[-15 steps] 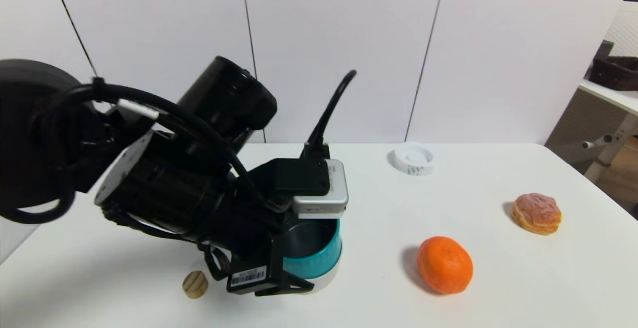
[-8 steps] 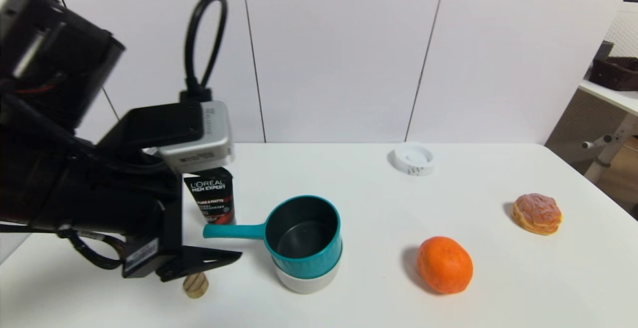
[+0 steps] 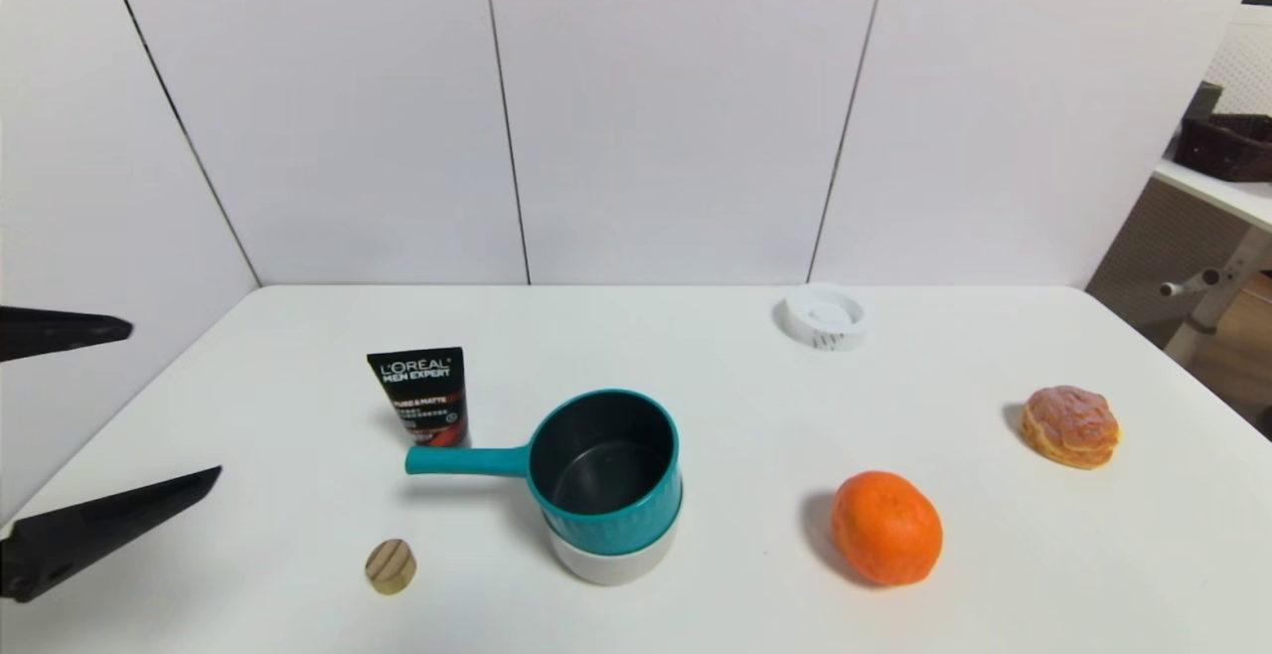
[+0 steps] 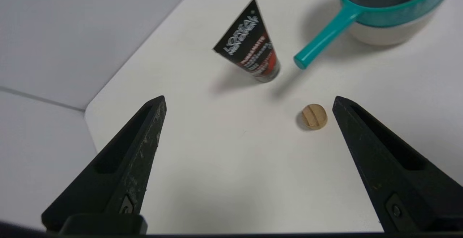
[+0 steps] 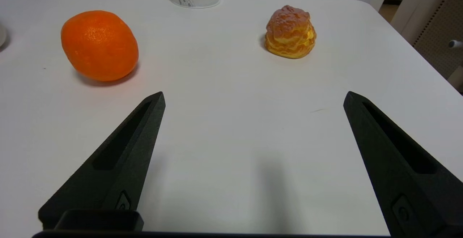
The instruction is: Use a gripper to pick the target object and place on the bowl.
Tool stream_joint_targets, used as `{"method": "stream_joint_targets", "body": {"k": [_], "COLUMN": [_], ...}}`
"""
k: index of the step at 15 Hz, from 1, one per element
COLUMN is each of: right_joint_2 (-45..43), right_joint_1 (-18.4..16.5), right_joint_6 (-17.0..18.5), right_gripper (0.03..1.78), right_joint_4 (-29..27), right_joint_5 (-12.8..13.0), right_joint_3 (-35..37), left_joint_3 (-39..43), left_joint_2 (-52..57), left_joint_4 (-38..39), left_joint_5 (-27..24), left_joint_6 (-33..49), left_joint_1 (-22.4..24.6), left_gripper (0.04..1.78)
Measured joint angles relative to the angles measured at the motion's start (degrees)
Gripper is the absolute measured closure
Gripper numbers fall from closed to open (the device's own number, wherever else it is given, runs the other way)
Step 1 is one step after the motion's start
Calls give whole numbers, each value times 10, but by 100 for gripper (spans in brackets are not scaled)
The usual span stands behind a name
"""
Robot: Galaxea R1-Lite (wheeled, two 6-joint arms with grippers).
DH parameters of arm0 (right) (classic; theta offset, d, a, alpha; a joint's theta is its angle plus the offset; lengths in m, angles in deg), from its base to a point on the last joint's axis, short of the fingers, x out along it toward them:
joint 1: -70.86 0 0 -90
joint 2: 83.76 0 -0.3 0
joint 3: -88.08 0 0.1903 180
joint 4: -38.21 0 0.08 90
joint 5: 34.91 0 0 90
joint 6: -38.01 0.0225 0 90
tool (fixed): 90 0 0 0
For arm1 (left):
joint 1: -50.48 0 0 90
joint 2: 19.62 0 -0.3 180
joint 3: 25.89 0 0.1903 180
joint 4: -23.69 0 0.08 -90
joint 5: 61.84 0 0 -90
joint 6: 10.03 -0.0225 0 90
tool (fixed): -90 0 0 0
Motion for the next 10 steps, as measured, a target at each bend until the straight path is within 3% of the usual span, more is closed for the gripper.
{"method": "stream_joint_targets", "body": {"k": [5, 10], "right_joint_2": [0, 0], "right_joint_1": [0, 0], "right_joint_6": [0, 0], "right_gripper": [11, 11], "right_joint_4": [0, 0], "right_joint_5": [0, 0], "right_joint_3": [0, 0], "left_joint_3": [161, 291], "left_joint_2": [185, 337], "left_joint_4": [181, 213], "left_joint_5": [0, 0], "left_joint_6": [91, 135], "left_joint_1": [92, 133], "left_gripper": [15, 13]}}
